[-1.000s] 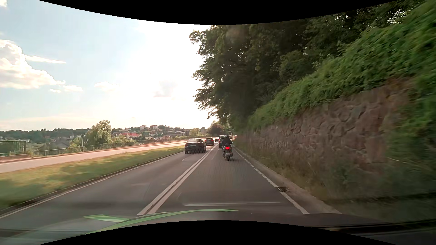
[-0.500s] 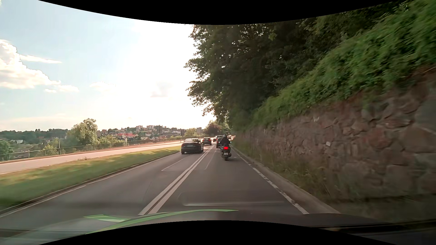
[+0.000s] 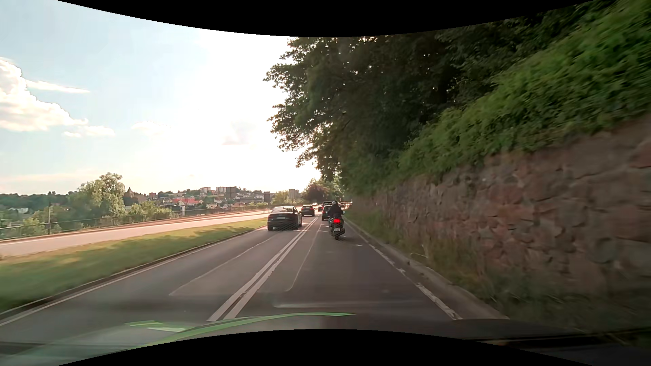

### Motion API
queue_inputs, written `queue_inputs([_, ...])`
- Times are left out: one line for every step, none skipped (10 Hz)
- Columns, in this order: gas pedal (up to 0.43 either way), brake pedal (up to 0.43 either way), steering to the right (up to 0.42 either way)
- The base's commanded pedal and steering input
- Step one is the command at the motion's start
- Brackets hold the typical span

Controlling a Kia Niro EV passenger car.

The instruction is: Follow the waypoints while adhering to traffic rules and regulations

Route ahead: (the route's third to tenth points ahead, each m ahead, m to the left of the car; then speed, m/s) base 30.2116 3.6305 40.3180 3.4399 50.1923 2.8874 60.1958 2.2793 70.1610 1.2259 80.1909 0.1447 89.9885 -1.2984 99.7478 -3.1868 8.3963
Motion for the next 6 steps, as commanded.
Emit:
queue_inputs([0.000,0.000,0.007])
queue_inputs([0.000,0.000,0.007])
queue_inputs([0.000,0.000,0.007])
queue_inputs([0.000,0.000,0.007])
queue_inputs([0.000,0.000,0.006])
queue_inputs([0.000,0.000,0.005])
